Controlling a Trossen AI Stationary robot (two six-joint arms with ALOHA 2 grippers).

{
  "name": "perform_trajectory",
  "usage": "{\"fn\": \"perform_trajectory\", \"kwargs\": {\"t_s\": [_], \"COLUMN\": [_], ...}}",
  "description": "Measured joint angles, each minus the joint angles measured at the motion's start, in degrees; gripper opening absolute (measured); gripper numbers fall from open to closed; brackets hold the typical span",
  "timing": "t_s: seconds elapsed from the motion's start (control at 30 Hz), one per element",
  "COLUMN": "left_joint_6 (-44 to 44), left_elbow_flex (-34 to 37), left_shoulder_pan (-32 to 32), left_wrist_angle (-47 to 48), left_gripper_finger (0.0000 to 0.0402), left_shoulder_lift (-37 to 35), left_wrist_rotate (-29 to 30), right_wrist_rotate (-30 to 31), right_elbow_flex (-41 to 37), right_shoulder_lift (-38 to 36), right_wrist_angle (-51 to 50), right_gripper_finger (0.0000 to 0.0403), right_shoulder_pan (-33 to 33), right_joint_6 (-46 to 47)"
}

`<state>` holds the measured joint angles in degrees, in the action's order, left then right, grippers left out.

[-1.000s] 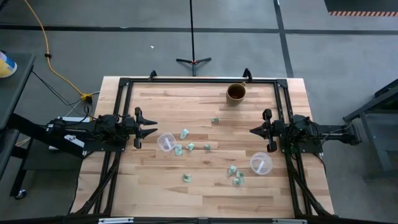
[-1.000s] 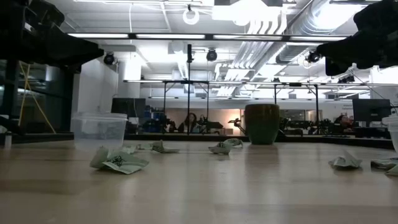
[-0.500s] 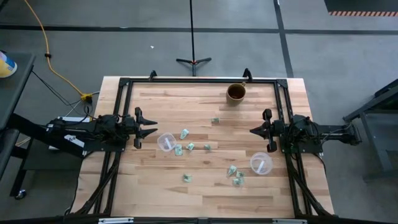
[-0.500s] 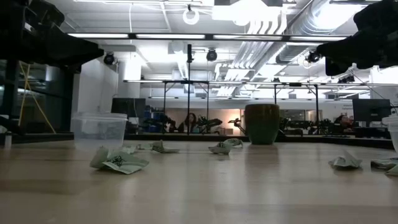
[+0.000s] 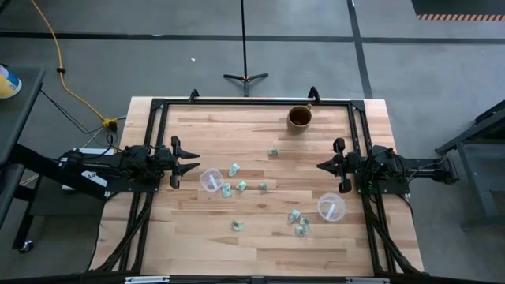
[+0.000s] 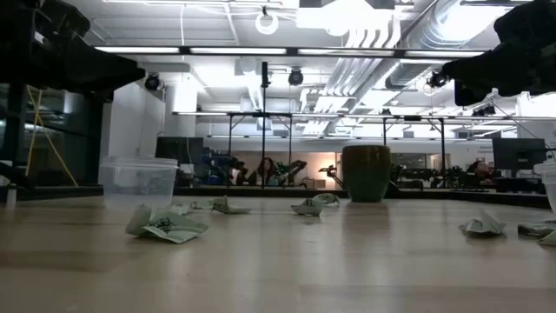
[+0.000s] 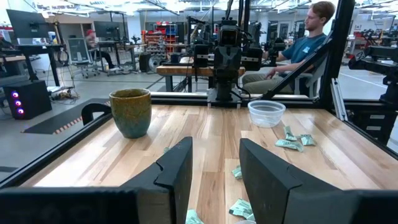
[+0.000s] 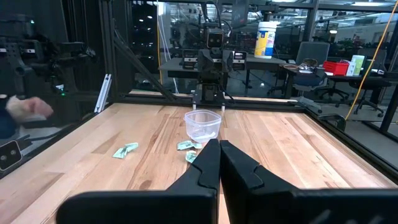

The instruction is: Pick and place Stevia / Truvia into bins

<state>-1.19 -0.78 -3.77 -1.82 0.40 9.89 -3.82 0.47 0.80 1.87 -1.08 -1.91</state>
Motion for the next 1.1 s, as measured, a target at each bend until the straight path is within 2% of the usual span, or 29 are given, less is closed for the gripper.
{"fn": "perform_trajectory", "kwargs": {"t_s": [0.7,1.0,1.1], "left_joint_6": [0.0,0.0,0.0], "left_elbow_flex": [0.0,0.0,0.0], "left_shoulder_pan": [0.0,0.0,0.0], "left_wrist_angle": [0.0,0.0,0.0], "left_gripper_finger": [0.0166,0.0166,0.0166], "left_shoulder_lift": [0.0,0.0,0.0], "left_wrist_rotate": [0.0,0.0,0.0], "right_wrist_rotate": [0.1,0.3,0.7], "right_elbow_flex": [0.0,0.0,0.0], "right_shoulder_lift": [0.0,0.0,0.0], "right_wrist_angle": [0.0,0.9,1.8], "right_gripper_finger": [0.0000,0.0000,0.0000], "right_shoulder_pan": [0.0,0.0,0.0], "right_joint_6": [0.1,2.2,6.6]}}
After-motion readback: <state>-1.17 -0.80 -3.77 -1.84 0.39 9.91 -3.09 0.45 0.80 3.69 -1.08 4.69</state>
